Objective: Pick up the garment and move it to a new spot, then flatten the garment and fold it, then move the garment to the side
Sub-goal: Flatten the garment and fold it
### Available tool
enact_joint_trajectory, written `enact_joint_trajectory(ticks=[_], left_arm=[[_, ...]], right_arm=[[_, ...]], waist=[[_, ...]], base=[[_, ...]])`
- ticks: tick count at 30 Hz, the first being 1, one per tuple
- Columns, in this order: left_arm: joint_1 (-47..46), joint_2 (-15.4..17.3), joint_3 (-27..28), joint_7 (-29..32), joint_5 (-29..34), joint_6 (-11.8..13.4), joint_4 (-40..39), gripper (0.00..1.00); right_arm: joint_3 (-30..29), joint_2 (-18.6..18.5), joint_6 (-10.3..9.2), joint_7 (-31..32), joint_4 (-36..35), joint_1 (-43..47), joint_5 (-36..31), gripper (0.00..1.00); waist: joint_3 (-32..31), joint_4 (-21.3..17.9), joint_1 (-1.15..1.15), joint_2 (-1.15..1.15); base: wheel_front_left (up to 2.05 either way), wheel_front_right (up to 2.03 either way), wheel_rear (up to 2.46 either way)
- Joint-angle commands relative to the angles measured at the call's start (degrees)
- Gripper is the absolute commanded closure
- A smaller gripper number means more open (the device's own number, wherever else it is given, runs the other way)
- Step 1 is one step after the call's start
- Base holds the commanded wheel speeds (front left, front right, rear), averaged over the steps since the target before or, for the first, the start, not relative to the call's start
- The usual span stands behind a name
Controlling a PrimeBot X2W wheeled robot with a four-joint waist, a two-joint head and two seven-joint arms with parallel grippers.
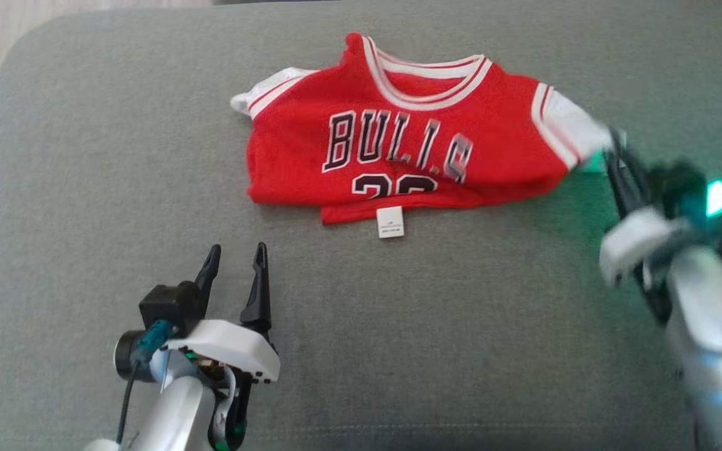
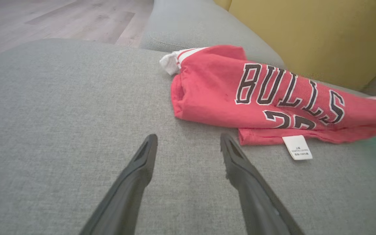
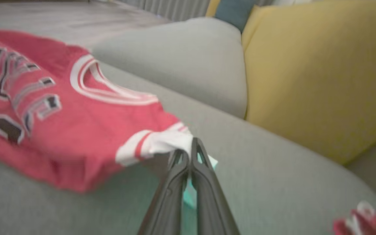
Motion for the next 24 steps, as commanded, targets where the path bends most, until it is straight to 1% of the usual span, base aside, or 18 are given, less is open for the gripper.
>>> enact_joint_trajectory(ticks=[1, 6, 7, 11, 17, 24], left_arm=[[-1.4, 0.7, 2.0, -0.3, 1.0, -0.4, -1.3, 0.0], [-1.0, 0.7, 2.5, -0.3, 1.7, -0.8, -0.9, 0.0], [-1.0, 0.7, 2.5, -0.3, 1.7, -0.8, -0.9, 0.0], [-1.8, 0.7, 2.4, -0.3, 1.4, -1.1, -1.0, 0.0], [-3.5, 0.7, 0.5, -0.3, 0.6, -1.9, 0.0, 0.0], [-6.6, 0.7, -1.5, -0.3, -0.4, -2.7, 2.4, 0.0]], right_arm=[[-1.4, 1.4, -0.05, -0.4, -1.5, 2.2, 0.4, 0.0], [-6.1, 5.0, -0.05, -0.4, -3.6, 9.1, 0.6, 0.0], [-6.1, 5.0, -0.05, -0.4, -3.6, 9.1, 0.6, 0.0], [-8.6, 7.7, -0.05, -0.4, -6.7, 11.9, 0.4, 0.0], [-9.1, 10.3, -0.05, -0.4, -10.8, 13.2, 0.8, 0.0], [-8.3, 11.7, -0.05, -0.4, -14.0, 12.5, 2.1, 0.0]], waist=[[-0.4, -1.3, 0.0, 0.0], [-0.8, -2.8, 0.0, 0.0], [-0.8, -2.8, 0.0, 0.0], [-0.1, -3.9, 0.0, 0.0], [1.2, -6.2, 0.0, 0.0], [3.7, -10.0, 0.0, 0.0]], base=[[0.0, 0.0, 0.0], [0.0, 0.0, 0.0], [0.0, 0.0, 0.0], [0.0, 0.0, 0.0], [0.0, 0.0, 0.0], [0.0, 0.0, 0.0]])
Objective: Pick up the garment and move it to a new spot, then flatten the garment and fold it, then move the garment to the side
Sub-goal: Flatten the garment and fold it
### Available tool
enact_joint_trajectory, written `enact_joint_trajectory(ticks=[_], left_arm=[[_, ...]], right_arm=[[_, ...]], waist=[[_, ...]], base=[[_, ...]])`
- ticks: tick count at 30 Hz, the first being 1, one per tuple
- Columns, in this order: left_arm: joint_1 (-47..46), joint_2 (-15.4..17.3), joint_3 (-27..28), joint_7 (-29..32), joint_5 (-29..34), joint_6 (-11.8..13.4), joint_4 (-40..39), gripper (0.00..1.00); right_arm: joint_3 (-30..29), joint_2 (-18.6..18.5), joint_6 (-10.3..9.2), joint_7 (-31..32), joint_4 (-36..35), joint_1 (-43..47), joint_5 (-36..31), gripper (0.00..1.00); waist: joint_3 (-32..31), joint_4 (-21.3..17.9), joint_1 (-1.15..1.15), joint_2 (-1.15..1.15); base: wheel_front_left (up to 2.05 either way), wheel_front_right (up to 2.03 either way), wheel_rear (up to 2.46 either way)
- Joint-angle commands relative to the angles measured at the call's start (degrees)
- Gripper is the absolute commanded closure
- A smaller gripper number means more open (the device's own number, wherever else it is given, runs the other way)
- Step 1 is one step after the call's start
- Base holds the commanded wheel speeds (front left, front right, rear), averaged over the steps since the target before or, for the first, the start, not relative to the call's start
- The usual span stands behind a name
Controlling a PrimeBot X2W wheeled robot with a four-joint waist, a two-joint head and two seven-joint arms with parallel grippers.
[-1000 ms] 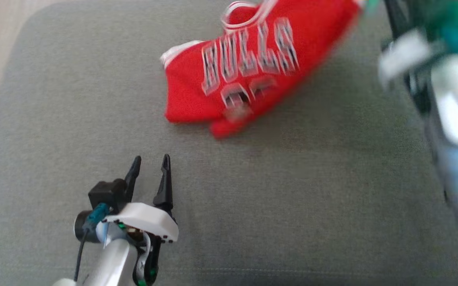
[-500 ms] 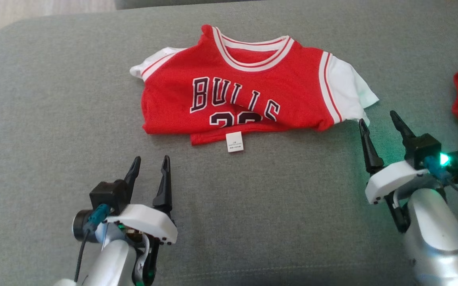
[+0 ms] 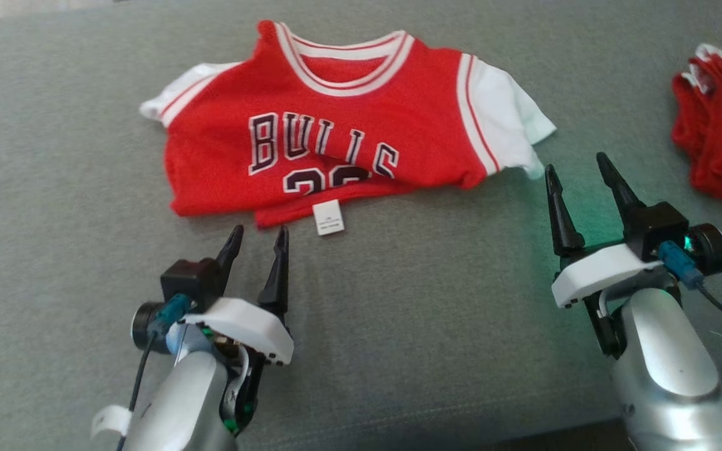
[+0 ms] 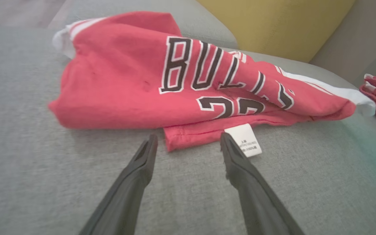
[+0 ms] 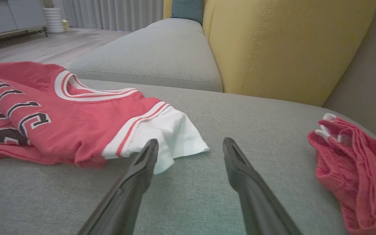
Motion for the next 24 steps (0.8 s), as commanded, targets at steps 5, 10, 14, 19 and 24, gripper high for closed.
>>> enact_joint_trajectory(ticks=[5, 10, 14, 19, 24], left_arm=[[-4.4, 0.7, 2.7, -0.3, 0.0, 0.9, 2.1, 0.0], [-5.2, 0.7, 4.5, -0.3, 0.5, 1.6, 3.2, 0.0], [-5.5, 0.7, 5.1, -0.3, 0.8, 1.9, 4.2, 0.0], [-5.7, 0.7, 4.9, -0.3, 1.3, 1.3, 5.8, 1.0], [-4.1, 0.7, 5.3, -0.3, 1.1, 0.6, 6.3, 1.0]], right_arm=[[1.4, 1.0, -0.05, -0.4, -3.9, -1.0, 1.0, 0.0], [0.9, 1.0, -0.05, -0.4, -5.0, -1.1, 1.3, 0.0], [0.8, 1.1, -0.05, -0.4, -5.4, -1.2, 1.7, 0.0], [1.1, 1.1, -0.05, -0.4, -5.6, -1.3, 2.5, 0.0], [0.6, 1.1, -0.05, -0.4, -5.0, -0.8, 2.5, 0.0]], waist=[[2.7, -4.4, 0.0, 0.0], [3.5, -5.7, 0.0, 0.0], [3.9, -6.0, 0.0, 0.0], [3.7, -5.9, 0.0, 0.0], [1.7, -5.3, 0.0, 0.0]], base=[[0.0, 0.0, 0.0], [0.0, 0.0, 0.0], [0.0, 0.0, 0.0], [0.0, 0.0, 0.0], [0.0, 0.0, 0.0]])
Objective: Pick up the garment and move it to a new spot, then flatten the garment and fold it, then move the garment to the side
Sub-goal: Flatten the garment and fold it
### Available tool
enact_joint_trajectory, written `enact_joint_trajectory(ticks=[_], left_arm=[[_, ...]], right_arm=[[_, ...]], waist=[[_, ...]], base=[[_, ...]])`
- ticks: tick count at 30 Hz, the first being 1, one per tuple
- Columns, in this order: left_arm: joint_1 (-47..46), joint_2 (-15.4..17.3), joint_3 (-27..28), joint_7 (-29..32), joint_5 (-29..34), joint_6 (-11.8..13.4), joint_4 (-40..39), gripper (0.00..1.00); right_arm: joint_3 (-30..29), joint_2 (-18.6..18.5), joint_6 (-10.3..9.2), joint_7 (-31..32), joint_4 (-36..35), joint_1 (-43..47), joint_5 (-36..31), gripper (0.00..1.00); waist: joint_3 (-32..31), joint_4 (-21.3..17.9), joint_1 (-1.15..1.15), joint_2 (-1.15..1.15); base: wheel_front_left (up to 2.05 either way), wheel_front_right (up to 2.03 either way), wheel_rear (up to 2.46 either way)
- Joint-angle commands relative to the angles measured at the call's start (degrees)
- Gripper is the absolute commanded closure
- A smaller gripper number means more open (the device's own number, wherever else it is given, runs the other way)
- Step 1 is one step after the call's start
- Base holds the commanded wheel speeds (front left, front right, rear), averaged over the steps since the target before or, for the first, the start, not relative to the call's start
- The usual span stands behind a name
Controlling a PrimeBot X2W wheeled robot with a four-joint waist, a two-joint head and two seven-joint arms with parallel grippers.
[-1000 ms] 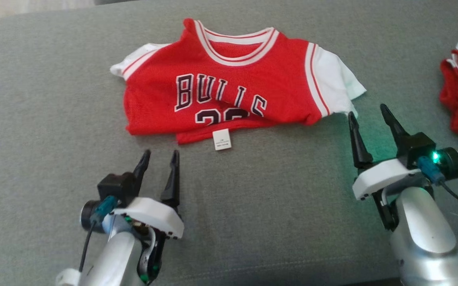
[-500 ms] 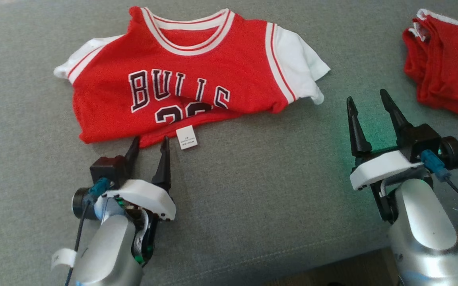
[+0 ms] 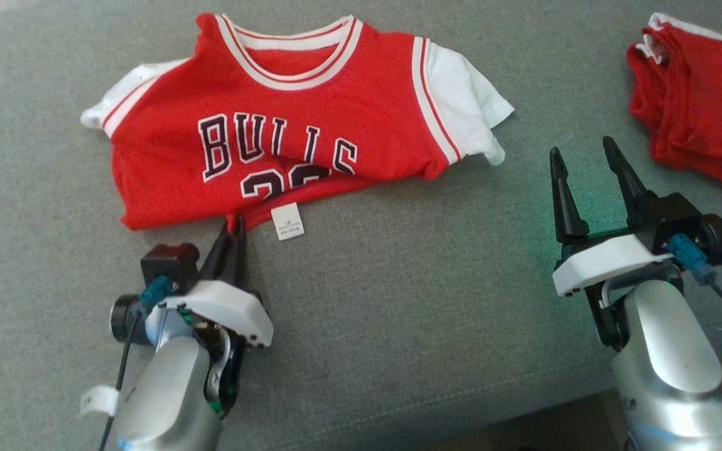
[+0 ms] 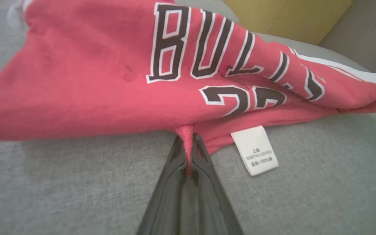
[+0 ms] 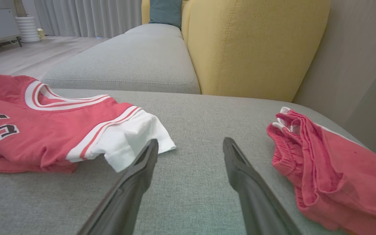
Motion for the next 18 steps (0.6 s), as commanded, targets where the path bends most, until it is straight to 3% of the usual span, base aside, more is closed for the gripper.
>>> enact_joint_trajectory(ticks=[1, 8, 18], left_arm=[[0.9, 0.7, 2.1, -0.3, -0.1, 0.1, -1.3, 1.0], [3.7, 0.7, 4.4, -0.3, 0.0, 1.4, -4.2, 1.0], [7.8, 0.7, 12.9, -0.3, 3.0, 2.7, -8.9, 1.0]], right_arm=[[0.7, 0.5, -0.05, -0.4, -1.5, -0.4, 0.0, 0.0], [-0.9, 0.5, -0.05, -0.4, -0.8, 0.9, -0.5, 0.0], [-0.1, 0.5, -0.05, -0.4, 1.0, 2.6, 0.9, 0.0]], waist=[[-1.2, 0.6, 0.0, 0.0], [-4.1, 3.9, 0.0, 0.0], [-8.4, 7.9, 0.0, 0.0]], base=[[0.0, 0.0, 0.0], [0.0, 0.0, 0.0], [0.0, 0.0, 0.0]])
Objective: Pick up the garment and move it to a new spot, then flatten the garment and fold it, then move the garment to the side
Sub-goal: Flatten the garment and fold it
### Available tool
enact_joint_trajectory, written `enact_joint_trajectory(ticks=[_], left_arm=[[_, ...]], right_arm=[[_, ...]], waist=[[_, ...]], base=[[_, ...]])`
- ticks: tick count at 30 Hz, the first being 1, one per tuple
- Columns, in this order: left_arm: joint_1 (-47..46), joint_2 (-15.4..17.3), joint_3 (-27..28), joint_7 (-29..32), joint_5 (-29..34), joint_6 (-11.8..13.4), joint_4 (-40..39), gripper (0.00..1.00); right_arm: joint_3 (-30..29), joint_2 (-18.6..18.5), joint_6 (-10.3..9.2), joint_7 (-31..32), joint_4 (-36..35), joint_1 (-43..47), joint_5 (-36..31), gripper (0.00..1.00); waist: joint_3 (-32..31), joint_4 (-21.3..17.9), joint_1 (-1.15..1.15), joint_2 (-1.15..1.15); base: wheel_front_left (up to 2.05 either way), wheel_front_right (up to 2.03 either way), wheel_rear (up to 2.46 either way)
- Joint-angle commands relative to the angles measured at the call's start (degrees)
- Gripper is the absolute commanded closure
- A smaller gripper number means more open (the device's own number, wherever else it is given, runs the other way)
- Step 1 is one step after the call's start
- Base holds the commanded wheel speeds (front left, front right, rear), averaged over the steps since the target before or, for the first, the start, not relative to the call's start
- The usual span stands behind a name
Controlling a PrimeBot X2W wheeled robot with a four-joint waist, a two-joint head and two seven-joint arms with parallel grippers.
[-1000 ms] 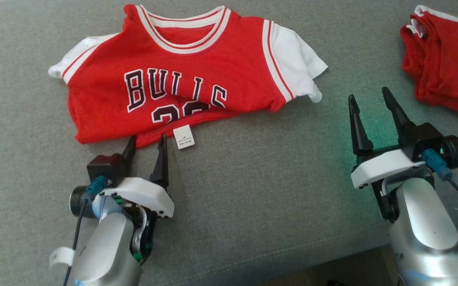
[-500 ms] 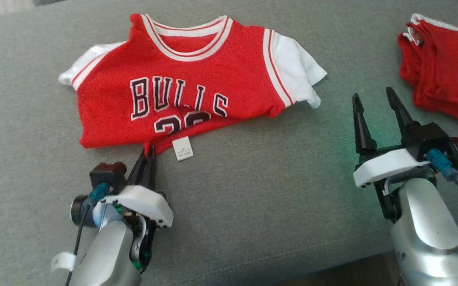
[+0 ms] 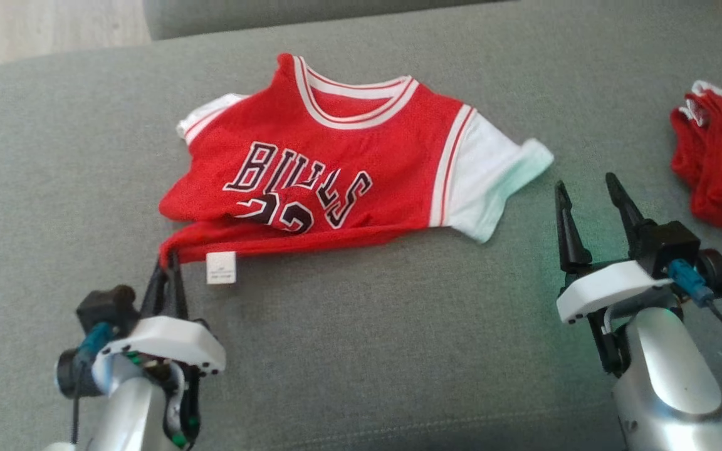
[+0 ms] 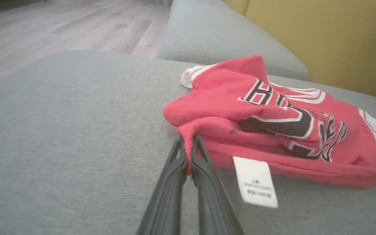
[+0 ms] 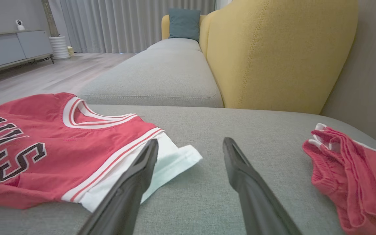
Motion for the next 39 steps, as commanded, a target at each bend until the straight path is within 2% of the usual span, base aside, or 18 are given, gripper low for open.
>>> enact_joint_trajectory(ticks=[1, 7, 8, 9, 10, 11, 23, 39], left_arm=[[-0.8, 0.8, 3.3, -0.3, 0.9, 0.5, -1.5, 1.0], [0.4, 0.8, 8.1, -0.3, 2.2, 1.3, -0.4, 1.0], [0.8, 0.8, 8.7, -0.3, 2.2, 1.4, -0.3, 0.93], [1.1, 0.8, 9.2, -0.3, 2.1, 1.7, -0.3, 0.7], [1.3, 0.8, 9.6, -0.3, 1.9, 1.9, -0.3, 0.24], [1.6, 0.8, 9.8, -0.3, 1.9, 1.8, -0.3, 0.0], [5.1, 0.8, 7.3, -0.3, 1.6, 2.5, -2.4, 0.0], [5.6, 0.8, 4.3, -0.3, 2.2, 3.0, -3.4, 0.0]], right_arm=[[1.7, 0.2, -0.05, -0.4, -1.1, -0.2, 0.6, 0.0], [2.6, 0.2, -0.05, -0.4, -1.0, 0.7, 2.4, 0.0], [2.7, 0.2, -0.05, -0.4, -1.2, 0.8, 2.7, 0.0], [2.8, 0.2, -0.05, -0.4, -1.2, 1.0, 3.0, 0.0], [3.0, 0.2, -0.05, -0.4, -1.3, 1.2, 3.2, 0.0], [3.1, 0.2, -0.05, -0.4, -1.4, 1.4, 3.5, 0.0], [4.1, 0.2, -0.05, -0.4, -2.5, 4.4, 6.4, 0.0], [5.2, 0.2, -0.05, -0.4, -2.7, 4.8, 6.8, 0.0]], waist=[[-1.2, 0.7, 0.0, 0.0], [-2.9, 0.2, 0.0, 0.0], [-3.1, 0.1, 0.0, 0.0], [-3.3, 0.0, 0.0, 0.0], [-3.5, 0.0, 0.0, 0.0], [-3.8, 0.0, 0.0, 0.0], [-6.3, 0.1, 0.0, 0.0], [-6.0, 1.0, 0.0, 0.0]], base=[[0.0, 0.0, 0.0], [0.0, 0.0, 0.0], [0.0, 0.0, 0.0], [0.0, 0.0, 0.0], [0.0, 0.0, 0.0], [0.0, 0.0, 0.0], [0.0, 0.0, 0.0], [0.0, 0.0, 0.0]])
